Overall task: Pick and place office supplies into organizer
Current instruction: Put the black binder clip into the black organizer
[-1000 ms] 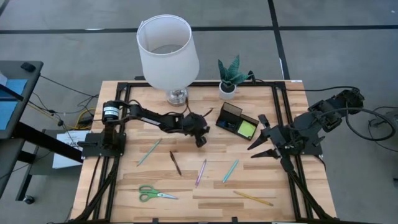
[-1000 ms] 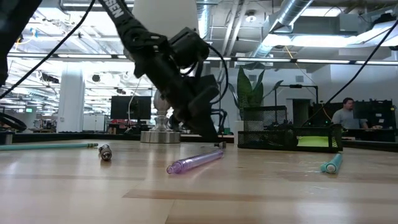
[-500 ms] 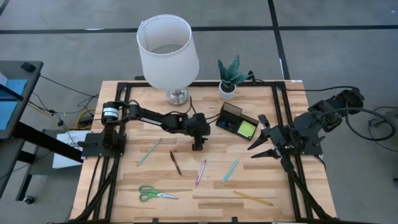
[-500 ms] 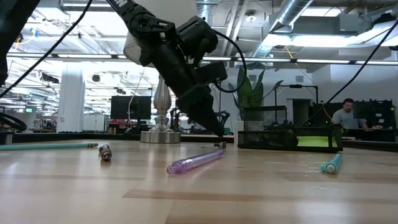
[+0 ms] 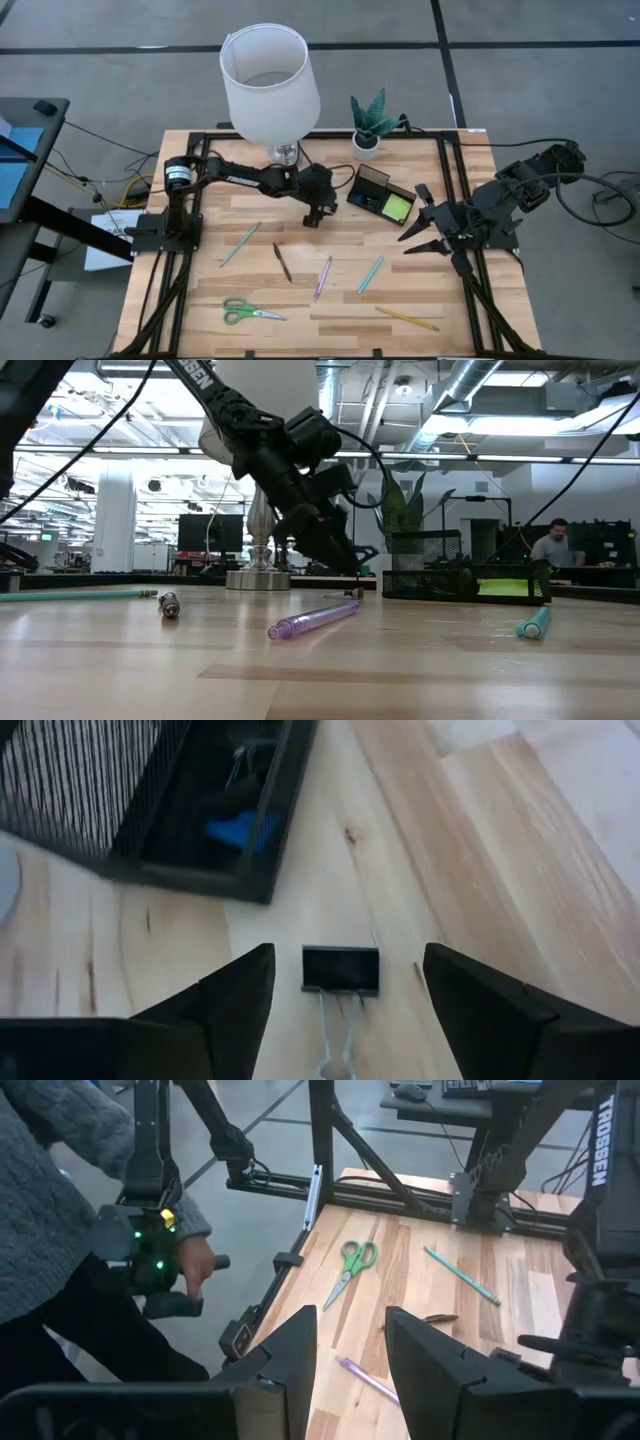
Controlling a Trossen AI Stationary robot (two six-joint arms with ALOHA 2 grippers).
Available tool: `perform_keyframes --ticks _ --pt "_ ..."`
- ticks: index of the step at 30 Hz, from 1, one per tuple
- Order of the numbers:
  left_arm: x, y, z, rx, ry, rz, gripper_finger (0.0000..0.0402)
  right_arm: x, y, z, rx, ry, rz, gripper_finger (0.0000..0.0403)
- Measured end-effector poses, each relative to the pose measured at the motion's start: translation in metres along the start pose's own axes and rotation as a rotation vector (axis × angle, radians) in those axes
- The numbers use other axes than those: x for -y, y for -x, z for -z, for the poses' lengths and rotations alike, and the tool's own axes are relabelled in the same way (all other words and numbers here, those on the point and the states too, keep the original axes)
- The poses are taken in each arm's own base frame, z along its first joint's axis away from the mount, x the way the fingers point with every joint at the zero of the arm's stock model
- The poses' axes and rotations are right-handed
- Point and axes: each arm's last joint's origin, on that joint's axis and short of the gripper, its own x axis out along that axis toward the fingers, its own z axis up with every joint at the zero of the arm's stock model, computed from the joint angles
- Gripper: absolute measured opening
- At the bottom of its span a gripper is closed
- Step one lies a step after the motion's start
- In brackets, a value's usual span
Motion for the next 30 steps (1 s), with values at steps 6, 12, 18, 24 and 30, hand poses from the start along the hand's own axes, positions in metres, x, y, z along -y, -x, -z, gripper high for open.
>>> perform_keyframes --ticks 6,12,18,24,30 --pt "-0.003 -0.028 0.019 0.013 0.035 0.077 0.025 0.0 0.0 0.0 0.001 0.0 0.0 0.0113" --pt "-0.007 -0.037 0.018 -0.002 0.046 0.041 0.0249 0.0 0.0 -0.001 0.006 -0.001 0.0 0.0113" --pt "-0.01 -0.035 0.027 -0.058 0.076 0.073 0.022 0.0 0.0 0.0 0.003 -0.001 0.0 0.0113" --pt "-0.013 -0.033 0.036 -0.088 0.138 0.112 0.0194 0.0 0.0 0.0 0.0 0.0 0.001 0.0113" --pt "-0.015 -0.033 0.038 -0.084 0.195 0.124 0.0187 0.0 0.0 0.0 0.0 0.0 0.0 0.0113"
